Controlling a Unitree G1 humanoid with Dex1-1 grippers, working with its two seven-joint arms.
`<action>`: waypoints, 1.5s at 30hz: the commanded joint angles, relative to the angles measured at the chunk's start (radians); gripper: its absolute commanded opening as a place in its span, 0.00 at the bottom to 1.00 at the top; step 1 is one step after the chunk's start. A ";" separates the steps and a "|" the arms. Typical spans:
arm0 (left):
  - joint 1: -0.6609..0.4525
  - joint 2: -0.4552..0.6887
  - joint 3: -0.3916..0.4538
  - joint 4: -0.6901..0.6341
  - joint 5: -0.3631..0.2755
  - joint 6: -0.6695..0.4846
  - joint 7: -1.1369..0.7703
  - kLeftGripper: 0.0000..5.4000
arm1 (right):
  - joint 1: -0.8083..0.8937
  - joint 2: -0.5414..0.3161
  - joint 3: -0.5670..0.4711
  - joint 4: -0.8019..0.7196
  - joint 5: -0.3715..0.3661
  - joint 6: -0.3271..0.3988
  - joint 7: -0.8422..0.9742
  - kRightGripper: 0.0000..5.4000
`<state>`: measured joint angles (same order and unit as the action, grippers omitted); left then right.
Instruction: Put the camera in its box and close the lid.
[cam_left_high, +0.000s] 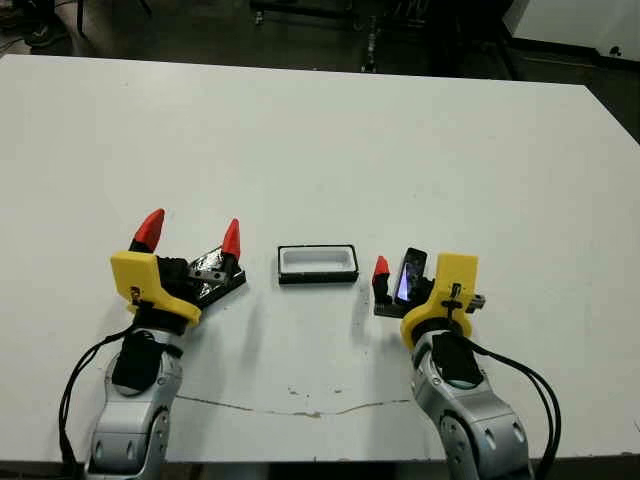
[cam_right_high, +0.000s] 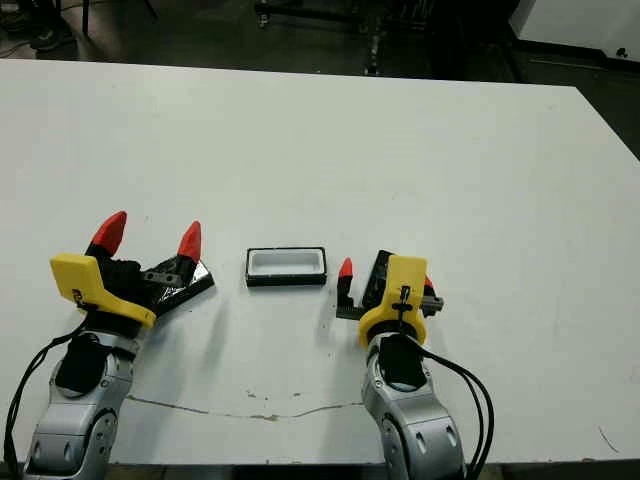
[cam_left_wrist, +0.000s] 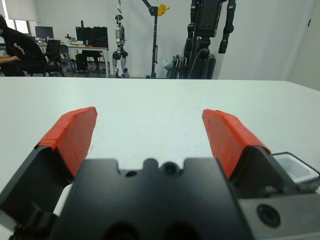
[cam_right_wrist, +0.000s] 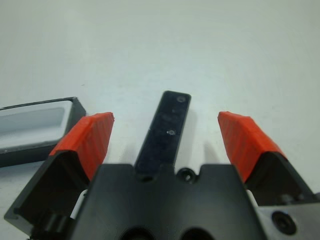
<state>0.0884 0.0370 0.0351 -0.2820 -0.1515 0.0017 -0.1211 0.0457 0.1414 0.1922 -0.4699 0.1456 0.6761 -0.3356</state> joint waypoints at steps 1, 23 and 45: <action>0.019 0.003 -0.002 -0.005 0.001 0.007 0.000 1.00 | -0.012 0.112 -0.024 -0.008 0.034 0.032 -0.027 1.00; 0.025 0.002 -0.003 -0.010 -0.002 0.009 -0.002 1.00 | -0.021 0.074 0.043 -0.019 0.002 0.074 -0.127 1.00; 0.031 0.003 -0.004 -0.020 -0.010 0.008 -0.002 1.00 | -0.018 0.089 0.026 0.008 0.012 0.130 -0.104 1.00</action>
<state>0.1093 0.0371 0.0315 -0.2989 -0.1625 0.0086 -0.1229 0.0195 0.1414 0.2321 -0.4736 0.1502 0.7884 -0.4383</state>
